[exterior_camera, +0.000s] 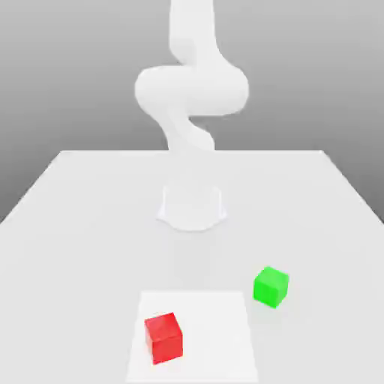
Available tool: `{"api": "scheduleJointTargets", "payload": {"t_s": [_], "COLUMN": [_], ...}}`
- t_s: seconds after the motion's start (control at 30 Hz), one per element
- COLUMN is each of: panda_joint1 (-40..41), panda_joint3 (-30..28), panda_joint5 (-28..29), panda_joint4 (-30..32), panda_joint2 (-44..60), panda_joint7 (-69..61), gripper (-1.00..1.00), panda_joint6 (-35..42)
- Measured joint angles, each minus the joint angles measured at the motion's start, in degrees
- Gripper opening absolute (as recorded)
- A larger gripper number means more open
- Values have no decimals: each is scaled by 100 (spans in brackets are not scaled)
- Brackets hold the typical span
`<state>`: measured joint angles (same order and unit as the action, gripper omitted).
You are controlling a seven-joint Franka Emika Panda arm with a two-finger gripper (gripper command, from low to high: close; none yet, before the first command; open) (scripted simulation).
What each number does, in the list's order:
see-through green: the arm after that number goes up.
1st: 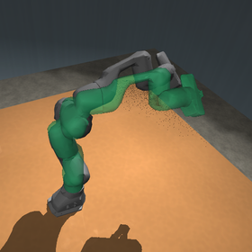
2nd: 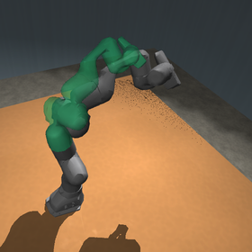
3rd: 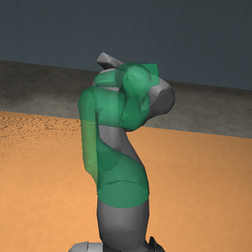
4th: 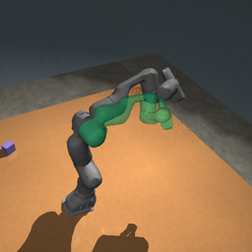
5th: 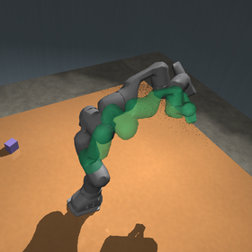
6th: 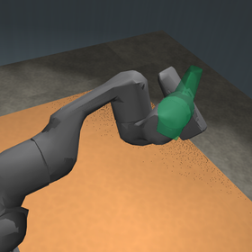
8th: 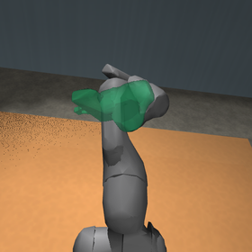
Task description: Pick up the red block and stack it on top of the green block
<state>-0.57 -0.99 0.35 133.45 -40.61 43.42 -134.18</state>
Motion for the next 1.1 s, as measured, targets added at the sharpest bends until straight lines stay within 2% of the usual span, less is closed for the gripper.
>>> {"api": "scheduleJointTargets", "payload": {"t_s": [0.57, 0.73, 0.9, 0.93, 1.1], "panda_joint1": [-240, -136, 31, 77, 80], "panda_joint3": [-642, -644, -428, -372, -370], "panda_joint5": [-114, -241, -537, -583, -576], "panda_joint4": [1137, 1467, 1402, 1372, 1372], "panda_joint2": [3565, 4608, 5647, 5852, 5851], "panda_joint7": [-1900, -2520, -2838, -2873, -2866], "gripper": [0, 0, 0, -100, -100], "panda_joint6": [-1638, -2114, -2906, -3078, -3070]}}
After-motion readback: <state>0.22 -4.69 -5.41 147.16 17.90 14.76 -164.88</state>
